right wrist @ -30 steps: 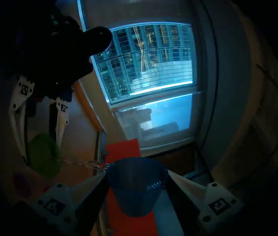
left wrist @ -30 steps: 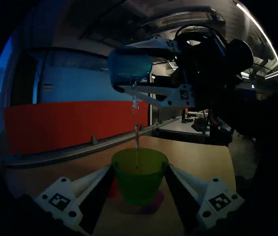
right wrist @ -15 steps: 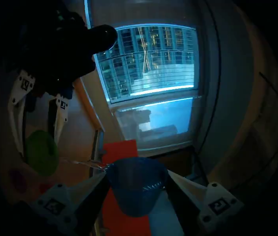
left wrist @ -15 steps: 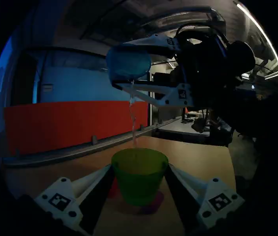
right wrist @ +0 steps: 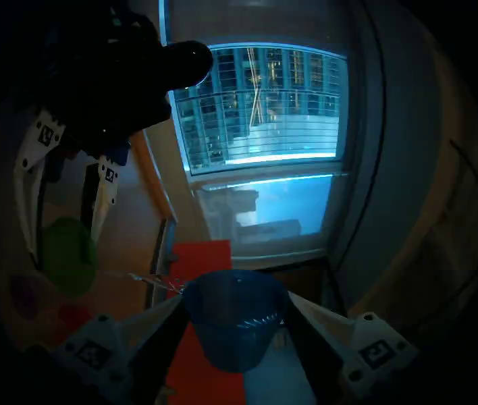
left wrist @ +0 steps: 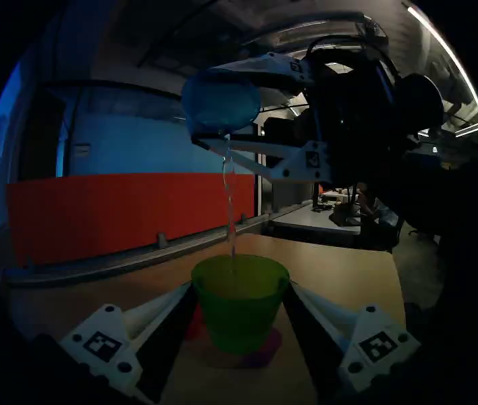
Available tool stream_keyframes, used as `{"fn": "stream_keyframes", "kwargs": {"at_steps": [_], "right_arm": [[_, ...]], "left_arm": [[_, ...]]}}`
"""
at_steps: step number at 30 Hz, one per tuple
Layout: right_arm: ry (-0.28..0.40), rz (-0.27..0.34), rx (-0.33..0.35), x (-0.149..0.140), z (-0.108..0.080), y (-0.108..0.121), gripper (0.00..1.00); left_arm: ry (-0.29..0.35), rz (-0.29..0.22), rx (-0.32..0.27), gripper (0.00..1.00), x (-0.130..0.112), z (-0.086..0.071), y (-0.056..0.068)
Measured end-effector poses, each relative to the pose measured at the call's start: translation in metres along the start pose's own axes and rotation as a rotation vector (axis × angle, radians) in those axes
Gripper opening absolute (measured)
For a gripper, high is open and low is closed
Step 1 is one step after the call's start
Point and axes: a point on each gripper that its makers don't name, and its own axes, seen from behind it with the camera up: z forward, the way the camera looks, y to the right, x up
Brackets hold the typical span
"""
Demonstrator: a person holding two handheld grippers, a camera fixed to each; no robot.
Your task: Pour water
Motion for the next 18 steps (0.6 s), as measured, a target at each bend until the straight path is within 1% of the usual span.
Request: {"fn": "stream_keyframes", "kwargs": {"at_steps": [6, 9, 18], "right_arm": [[-0.001, -0.039, -0.004, 0.001, 0.0009, 0.0008, 0.9], [0.0, -0.05, -0.004, 0.0024, 0.0018, 0.0008, 0.9], [0.009, -0.084, -0.011, 0.0087, 0.0034, 0.0039, 0.9]], "left_arm": [[0.002, 0.0, -0.001, 0.86, 0.0006, 0.0003, 0.0011], [0.003, 0.0, 0.0, 0.86, 0.0012, 0.0005, 0.001], [0.005, -0.002, 0.006, 0.85, 0.001, -0.0001, -0.0026]]}}
